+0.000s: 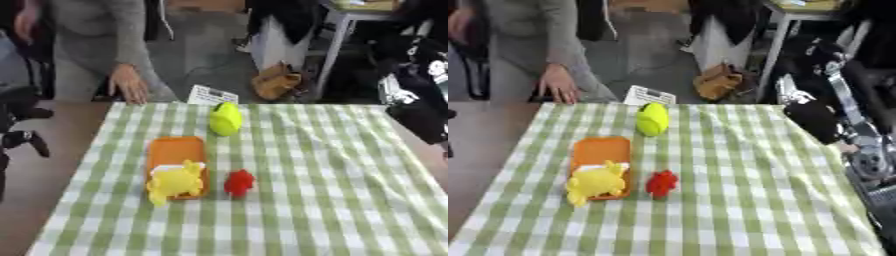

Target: Pick up objects on the table and place them in the box.

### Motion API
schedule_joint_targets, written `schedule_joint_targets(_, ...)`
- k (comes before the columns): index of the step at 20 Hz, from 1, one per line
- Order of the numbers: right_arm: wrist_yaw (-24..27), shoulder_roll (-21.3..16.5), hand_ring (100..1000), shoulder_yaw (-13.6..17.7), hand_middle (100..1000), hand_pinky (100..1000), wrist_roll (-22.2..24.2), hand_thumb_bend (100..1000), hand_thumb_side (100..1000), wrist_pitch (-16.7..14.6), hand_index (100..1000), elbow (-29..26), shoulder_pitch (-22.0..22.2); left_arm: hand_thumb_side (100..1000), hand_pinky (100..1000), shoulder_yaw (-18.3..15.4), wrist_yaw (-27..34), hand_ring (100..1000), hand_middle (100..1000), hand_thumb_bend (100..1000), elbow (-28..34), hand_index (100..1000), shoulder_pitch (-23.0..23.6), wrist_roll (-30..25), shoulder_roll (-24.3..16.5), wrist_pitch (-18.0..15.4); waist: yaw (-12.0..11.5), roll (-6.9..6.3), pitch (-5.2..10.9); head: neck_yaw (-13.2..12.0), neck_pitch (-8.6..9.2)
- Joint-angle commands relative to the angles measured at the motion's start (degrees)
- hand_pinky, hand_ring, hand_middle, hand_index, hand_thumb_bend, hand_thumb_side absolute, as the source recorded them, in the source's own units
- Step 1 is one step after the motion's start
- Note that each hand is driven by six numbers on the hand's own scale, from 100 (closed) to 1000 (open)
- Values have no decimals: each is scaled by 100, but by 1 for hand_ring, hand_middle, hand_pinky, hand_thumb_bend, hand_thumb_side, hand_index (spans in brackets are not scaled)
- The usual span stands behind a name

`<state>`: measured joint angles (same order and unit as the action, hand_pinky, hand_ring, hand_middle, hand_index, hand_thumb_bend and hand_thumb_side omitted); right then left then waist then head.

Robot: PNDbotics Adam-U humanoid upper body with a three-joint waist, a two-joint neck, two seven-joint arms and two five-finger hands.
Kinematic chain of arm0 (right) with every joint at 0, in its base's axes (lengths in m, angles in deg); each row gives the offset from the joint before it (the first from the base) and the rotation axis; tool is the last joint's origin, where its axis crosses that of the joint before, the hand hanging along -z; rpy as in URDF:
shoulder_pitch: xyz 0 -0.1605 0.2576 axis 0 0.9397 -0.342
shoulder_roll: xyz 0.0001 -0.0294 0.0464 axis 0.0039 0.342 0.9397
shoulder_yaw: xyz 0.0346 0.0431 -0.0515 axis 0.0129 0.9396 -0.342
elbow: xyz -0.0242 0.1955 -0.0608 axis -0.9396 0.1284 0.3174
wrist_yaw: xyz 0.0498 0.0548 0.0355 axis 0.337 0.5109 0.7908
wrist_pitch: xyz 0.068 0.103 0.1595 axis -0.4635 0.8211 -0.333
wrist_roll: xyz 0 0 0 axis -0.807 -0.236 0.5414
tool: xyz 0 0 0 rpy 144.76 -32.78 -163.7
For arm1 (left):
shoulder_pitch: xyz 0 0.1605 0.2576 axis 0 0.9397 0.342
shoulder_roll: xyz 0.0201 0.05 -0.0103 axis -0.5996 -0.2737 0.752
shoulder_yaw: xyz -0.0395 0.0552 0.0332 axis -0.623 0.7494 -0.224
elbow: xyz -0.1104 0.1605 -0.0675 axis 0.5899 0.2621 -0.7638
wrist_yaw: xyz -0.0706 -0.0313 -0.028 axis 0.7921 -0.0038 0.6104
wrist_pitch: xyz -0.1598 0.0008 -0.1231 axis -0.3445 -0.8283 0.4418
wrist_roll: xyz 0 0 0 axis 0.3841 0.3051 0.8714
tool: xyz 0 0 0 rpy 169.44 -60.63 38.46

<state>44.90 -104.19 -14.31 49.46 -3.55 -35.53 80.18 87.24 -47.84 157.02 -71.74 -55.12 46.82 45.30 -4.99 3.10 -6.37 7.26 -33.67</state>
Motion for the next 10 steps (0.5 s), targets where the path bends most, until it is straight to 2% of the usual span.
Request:
schedule_joint_targets(1,303,84,663,261,807,513,-281,100,677,-206,802,-140,194,941,330,-60,-39,697,813,100,69,789,-60,64,-101,-18,9,-81,116,-149,51)
schedule_joint_targets(5,567,357,656,351,808,505,-523,100,681,-360,798,-141,500,943,323,-70,-48,694,812,100,118,788,17,66,-78,-20,37,-100,96,-246,14)
schedule_joint_targets(10,582,586,653,446,809,500,-607,100,683,-355,797,-141,683,945,321,-99,-53,694,812,100,154,788,87,82,-63,-6,50,-119,81,-357,-84)
